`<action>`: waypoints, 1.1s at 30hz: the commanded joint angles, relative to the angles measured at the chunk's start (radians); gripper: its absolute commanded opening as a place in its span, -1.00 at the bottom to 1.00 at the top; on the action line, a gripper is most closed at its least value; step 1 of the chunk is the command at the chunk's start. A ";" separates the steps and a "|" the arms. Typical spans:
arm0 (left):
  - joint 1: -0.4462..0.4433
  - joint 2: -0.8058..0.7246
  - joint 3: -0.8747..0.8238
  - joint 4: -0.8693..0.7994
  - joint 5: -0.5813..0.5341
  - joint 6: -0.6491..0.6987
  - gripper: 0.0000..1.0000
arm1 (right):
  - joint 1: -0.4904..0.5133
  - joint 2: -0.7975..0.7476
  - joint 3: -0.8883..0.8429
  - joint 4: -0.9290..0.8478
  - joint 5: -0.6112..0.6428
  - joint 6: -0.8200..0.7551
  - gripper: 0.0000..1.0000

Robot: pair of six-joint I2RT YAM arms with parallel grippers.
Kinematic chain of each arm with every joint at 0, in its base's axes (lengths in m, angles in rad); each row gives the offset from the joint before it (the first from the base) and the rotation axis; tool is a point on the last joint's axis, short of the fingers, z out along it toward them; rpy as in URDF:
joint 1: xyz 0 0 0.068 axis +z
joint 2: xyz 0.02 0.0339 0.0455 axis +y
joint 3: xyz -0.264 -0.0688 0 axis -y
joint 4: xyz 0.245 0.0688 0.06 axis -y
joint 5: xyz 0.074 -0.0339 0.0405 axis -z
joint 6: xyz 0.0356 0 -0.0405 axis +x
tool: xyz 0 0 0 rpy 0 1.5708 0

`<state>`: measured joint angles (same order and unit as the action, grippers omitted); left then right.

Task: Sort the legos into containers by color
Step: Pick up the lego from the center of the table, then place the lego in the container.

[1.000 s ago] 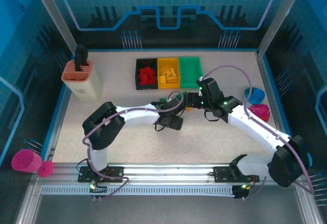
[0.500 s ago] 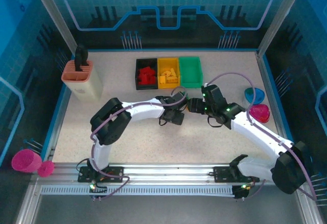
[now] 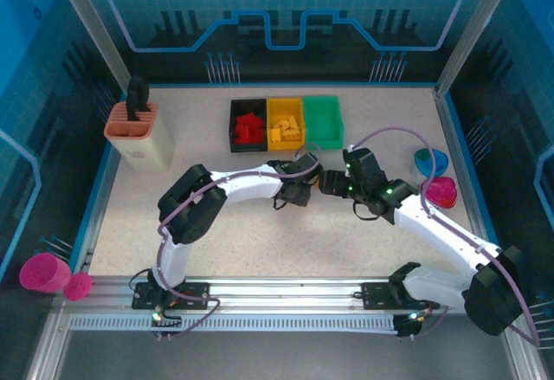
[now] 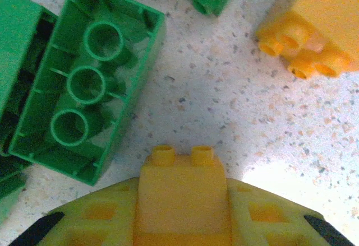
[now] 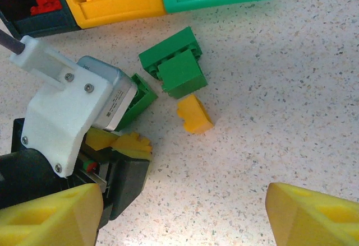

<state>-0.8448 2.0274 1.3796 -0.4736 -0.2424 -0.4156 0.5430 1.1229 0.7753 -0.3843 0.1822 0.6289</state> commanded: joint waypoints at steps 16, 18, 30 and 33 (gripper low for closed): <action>0.170 -0.078 0.333 -0.061 0.045 0.063 -0.44 | -0.036 -0.250 -0.159 -0.074 0.019 0.068 0.54; 0.209 -0.021 0.407 -0.070 0.059 0.047 -0.44 | -0.036 -0.286 -0.195 -0.077 0.011 0.084 0.54; 0.347 0.299 0.814 -0.174 0.097 0.002 -0.44 | -0.006 -0.415 -0.294 -0.131 -0.028 0.125 0.51; 0.361 0.321 0.826 -0.160 0.100 -0.003 -0.43 | 0.006 -0.426 -0.295 -0.139 -0.022 0.127 0.51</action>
<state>-0.4866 2.3379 2.1574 -0.6014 -0.1665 -0.3943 0.5301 0.7139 0.4904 -0.4950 0.1677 0.7338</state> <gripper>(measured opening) 0.325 0.758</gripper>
